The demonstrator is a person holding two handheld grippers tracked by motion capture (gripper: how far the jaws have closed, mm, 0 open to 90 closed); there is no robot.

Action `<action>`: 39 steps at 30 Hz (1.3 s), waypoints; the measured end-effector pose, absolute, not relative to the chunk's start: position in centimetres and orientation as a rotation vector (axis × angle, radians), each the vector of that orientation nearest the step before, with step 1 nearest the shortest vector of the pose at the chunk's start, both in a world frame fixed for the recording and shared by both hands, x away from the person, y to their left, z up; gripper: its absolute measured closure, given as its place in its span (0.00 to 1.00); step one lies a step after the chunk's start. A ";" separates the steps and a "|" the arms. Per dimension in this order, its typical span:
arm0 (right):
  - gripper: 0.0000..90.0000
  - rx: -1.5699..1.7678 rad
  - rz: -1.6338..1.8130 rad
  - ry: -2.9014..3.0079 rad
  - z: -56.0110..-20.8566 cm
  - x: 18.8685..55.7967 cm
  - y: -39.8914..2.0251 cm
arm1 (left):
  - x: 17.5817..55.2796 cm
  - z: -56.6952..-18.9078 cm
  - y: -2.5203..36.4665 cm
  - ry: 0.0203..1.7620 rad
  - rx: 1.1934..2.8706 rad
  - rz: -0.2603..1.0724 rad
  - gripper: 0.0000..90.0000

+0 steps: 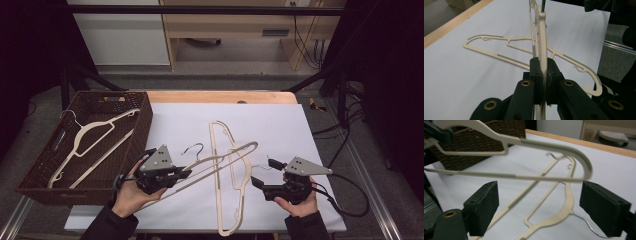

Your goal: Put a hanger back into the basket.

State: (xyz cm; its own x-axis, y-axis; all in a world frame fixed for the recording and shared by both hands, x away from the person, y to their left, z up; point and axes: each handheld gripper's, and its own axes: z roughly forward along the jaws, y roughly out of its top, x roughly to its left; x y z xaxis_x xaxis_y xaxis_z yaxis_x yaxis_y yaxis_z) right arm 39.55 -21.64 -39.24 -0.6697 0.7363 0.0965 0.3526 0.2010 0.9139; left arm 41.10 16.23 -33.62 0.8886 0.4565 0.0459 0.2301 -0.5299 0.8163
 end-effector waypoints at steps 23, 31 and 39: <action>0.05 1.150 1.461 1.986 -40.1 39.1 -24.0 | 42.7 -26.1 24.4 0.581 1.973 0.458 0.96; 0.03 1.159 1.447 1.991 -40.2 39.2 -23.9 | 45.2 -25.1 28.8 0.657 1.951 0.507 0.96; 0.02 1.154 1.431 2.000 -40.3 39.2 -23.9 | 47.4 -25.9 32.6 0.733 1.958 0.533 0.96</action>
State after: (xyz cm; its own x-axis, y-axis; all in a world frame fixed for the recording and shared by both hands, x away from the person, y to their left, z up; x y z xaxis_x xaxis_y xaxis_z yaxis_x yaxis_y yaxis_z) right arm 39.25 -23.90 -40.26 -0.5660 0.8150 0.1241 0.3805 0.1246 0.9164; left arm 47.43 32.55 -25.88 0.7261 0.6845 0.0651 0.2732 -0.3742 0.8862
